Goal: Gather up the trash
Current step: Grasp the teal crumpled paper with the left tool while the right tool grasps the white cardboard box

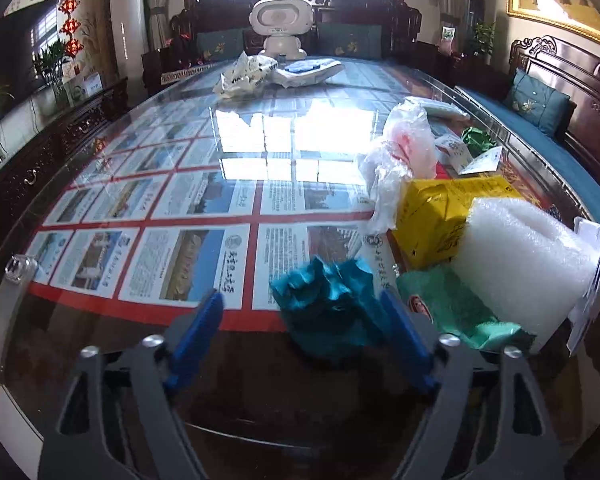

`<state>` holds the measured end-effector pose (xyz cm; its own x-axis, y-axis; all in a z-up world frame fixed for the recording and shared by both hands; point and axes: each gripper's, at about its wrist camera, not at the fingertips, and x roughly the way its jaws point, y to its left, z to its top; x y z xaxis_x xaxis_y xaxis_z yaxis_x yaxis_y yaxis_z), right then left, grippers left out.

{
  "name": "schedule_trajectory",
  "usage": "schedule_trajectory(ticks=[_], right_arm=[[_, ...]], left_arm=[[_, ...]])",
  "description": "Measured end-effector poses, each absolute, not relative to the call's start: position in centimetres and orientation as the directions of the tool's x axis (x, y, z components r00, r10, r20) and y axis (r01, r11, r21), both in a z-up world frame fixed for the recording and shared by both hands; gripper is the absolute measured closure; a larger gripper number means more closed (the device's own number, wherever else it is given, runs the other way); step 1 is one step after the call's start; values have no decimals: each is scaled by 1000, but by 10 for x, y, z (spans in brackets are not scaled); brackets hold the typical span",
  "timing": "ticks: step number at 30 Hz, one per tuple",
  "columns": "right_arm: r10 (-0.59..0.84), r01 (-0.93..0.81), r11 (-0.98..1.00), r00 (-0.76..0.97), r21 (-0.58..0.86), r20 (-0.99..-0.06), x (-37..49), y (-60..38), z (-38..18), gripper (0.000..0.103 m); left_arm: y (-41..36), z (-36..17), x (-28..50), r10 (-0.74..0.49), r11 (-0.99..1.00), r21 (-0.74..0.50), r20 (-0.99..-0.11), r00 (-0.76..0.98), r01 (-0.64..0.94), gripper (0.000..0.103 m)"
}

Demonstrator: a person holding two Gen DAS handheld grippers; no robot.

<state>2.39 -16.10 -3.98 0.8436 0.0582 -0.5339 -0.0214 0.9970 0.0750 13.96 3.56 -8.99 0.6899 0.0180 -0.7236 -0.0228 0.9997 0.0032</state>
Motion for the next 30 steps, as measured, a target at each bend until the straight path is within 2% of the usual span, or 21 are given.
schedule_trajectory(ticks=[2, 4, 13, 23, 26, 30], right_arm=[[60, -21, 997, 840, 78, -539, 24, -161, -41, 8], [58, -22, 997, 838, 73, -542, 24, -159, -42, 8], [75, -43, 997, 838, 71, -541, 30, -151, -38, 8], [45, -38, 999, 811, 25, -584, 59, -143, -51, 8], [39, -36, 999, 800, 18, -598, 66, -143, -55, 16], [41, -36, 999, 778, 20, -627, 74, -143, -62, 33]], left_arm=[[40, -93, 140, -17, 999, -33, -733, 680, -11, 55], [43, -96, 140, -48, 998, -67, -737, 674, -2, 64], [39, -80, 122, -94, 995, -80, -669, 737, 54, 65], [45, -73, 116, -113, 993, -91, -654, 748, 71, 65], [43, -73, 116, -123, 992, -94, -652, 748, 81, 65], [39, -73, 116, -136, 991, -95, -652, 746, 97, 65]])
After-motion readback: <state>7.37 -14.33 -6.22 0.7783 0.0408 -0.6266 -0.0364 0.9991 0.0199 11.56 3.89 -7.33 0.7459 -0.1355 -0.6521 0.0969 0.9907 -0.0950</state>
